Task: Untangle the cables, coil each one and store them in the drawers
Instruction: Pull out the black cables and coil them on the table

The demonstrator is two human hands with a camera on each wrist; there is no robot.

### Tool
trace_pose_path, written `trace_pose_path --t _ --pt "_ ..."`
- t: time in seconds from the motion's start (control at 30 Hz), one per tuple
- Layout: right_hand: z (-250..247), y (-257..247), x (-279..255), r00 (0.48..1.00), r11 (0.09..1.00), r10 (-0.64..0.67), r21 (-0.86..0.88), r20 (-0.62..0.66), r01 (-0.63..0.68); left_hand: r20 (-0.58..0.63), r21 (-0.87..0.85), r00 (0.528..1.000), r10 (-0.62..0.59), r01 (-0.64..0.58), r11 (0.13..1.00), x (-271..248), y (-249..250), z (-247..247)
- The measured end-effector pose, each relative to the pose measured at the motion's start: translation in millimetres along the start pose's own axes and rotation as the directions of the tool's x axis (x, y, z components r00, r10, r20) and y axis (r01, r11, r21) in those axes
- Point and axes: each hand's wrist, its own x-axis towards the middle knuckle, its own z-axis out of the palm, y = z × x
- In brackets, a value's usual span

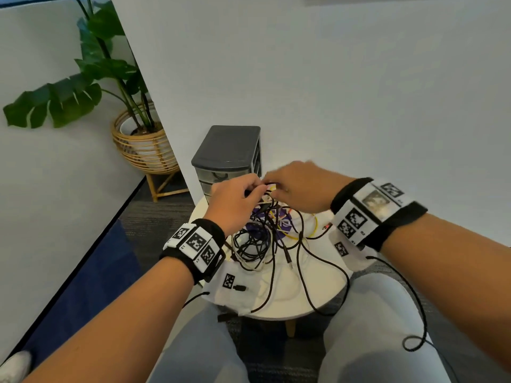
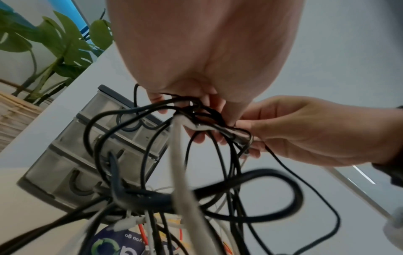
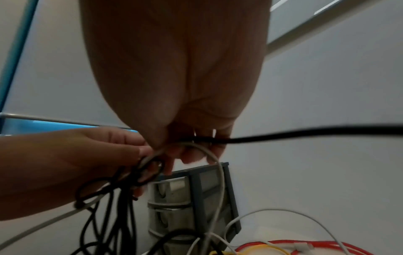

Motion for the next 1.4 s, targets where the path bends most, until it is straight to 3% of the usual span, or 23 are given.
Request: trace_pose_path --t 0.03,0.2,0.37,0.47,0.6,0.73,0.87,0.9,0.93,1.0,1.07,1.1,1.2,1.27,1.33,1.4 --pt "7.2 0.0 1.5 1.000 0.998 -0.009 0.065 0.019 0.008 0.006 -0.009 1.000 0.001 -0.001 1.000 0.0 0.3 -0.6" --pt "13.6 10.3 13.7 0.973 0.985 -0.054 0.146 -0.224 0.089 0.030 -0.040 0.999 -0.028 0.029 0.999 -0.5 -0.5 -3.1" --pt "2.1 12.1 24.2 0.899 0.979 0.043 0.199 -0.436 0.050 0.090 -0.019 0.991 -0.102 0.104 0.994 5.4 0.5 -7.4" --pt "-14.5 19.3 28.5 0.801 0.947 0.201 0.322 -0.563 -0.011 0.124 -0.033 0.985 -0.119 0.124 0.992 3.4 -5.0 -10.4" --pt "-39.5 31.4 33.1 0.655 0.866 0.408 0.497 -0.636 -0.057 0.159 -0.069 0.981 -0.111 0.123 0.990 -1.2 -4.9 -9.1" --pt "-59.6 38.1 35.0 0.523 0.816 0.508 0.577 -0.685 -0.037 0.171 -0.089 0.979 -0.114 0.130 0.987 0.9 -3.2 -7.9" --pt "-72.9 47.9 33.3 0.355 0.758 0.613 0.652 -0.706 -0.013 0.202 -0.052 0.973 -0.114 0.127 0.991 2.1 -2.5 -7.0" --pt "-73.4 50.3 31.5 0.342 0.743 0.631 0.670 -0.696 -0.006 0.201 -0.047 0.973 -0.112 0.123 0.991 1.5 -2.1 -6.6" --pt "-72.6 52.1 30.2 0.368 0.734 0.635 0.680 -0.680 -0.010 0.191 -0.042 0.975 -0.109 0.119 0.992 0.7 -3.0 -6.2" --pt "-67.4 51.1 26.4 0.525 0.733 0.604 0.677 -0.600 -0.070 0.161 -0.042 0.981 -0.110 0.118 0.992 -0.3 -4.8 -7.2" --pt "-58.8 46.3 22.1 0.684 0.812 0.529 0.534 -0.503 -0.235 0.117 -0.049 0.987 -0.108 0.114 0.992 -0.4 -6.3 -8.9" --pt "-54.5 40.6 19.1 0.728 0.861 0.480 0.422 -0.489 -0.283 0.101 -0.048 0.990 -0.102 0.107 0.993 -0.7 -5.9 -9.8" --pt "-39.2 11.3 15.6 0.842 0.985 0.168 0.062 -0.513 -0.159 0.091 -0.027 0.993 -0.077 0.080 0.996 -1.5 2.2 -10.8" --pt "-23.1 -6.4 21.5 0.958 0.978 -0.043 -0.206 -0.284 -0.017 0.101 -0.038 0.992 -0.075 0.080 0.996 -2.2 5.4 -10.3" --pt "-7.0 -12.7 27.1 0.995 0.951 -0.099 -0.296 -0.015 0.090 0.106 -0.081 0.991 -0.076 0.085 0.993 -1.4 3.1 -10.6" --pt "0.4 -9.5 31.2 0.988 0.970 -0.152 -0.191 0.012 0.152 0.105 -0.122 0.991 -0.079 0.091 0.988 -1.7 -2.5 -13.1"
